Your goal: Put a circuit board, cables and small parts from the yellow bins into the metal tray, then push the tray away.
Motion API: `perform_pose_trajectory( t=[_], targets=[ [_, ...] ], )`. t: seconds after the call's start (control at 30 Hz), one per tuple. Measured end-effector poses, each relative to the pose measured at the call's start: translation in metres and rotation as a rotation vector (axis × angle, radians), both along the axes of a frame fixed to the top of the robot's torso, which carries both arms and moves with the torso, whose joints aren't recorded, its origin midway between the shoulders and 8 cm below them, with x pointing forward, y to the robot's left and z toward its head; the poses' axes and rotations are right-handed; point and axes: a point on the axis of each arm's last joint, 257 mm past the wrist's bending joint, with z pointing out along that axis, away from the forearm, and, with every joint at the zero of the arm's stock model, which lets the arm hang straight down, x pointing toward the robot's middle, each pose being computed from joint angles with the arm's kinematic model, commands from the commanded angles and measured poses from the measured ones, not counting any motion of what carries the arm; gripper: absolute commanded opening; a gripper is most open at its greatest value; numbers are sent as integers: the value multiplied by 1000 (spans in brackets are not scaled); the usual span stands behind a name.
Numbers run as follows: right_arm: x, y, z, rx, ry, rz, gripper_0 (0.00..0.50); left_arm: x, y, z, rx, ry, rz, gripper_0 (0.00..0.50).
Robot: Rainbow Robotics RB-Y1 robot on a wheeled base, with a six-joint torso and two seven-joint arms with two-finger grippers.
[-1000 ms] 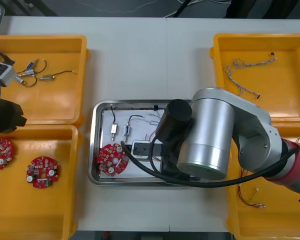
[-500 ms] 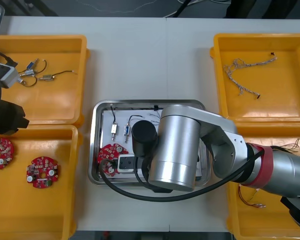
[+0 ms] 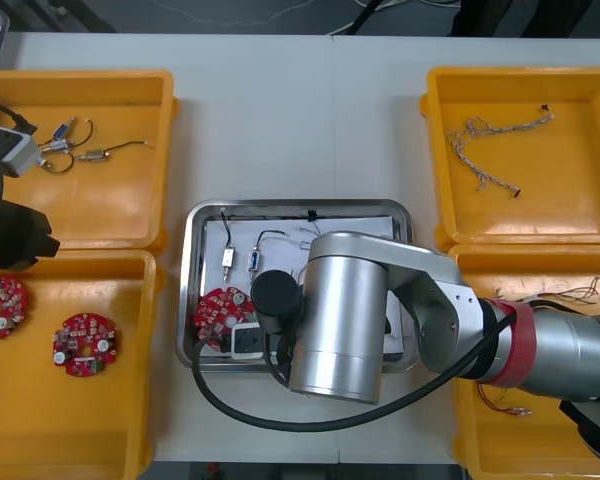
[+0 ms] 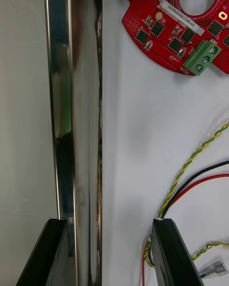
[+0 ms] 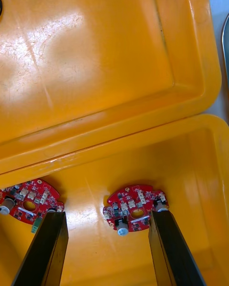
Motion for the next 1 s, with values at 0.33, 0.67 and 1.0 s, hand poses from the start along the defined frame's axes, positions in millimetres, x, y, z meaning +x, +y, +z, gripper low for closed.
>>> perform_pose_trajectory(
  t=[0.33, 0.67, 1.0],
  targets=[
    [-4, 10, -7, 24, -14, 14, 500, 0, 0, 0, 0, 0, -1, 500],
    [-10, 7, -18, 3, -23, 19, 500, 0, 0, 0, 0, 0, -1, 500],
    [-14, 1, -27, -10, -32, 13, 500, 0, 0, 0, 0, 0, -1, 500]
  ],
)
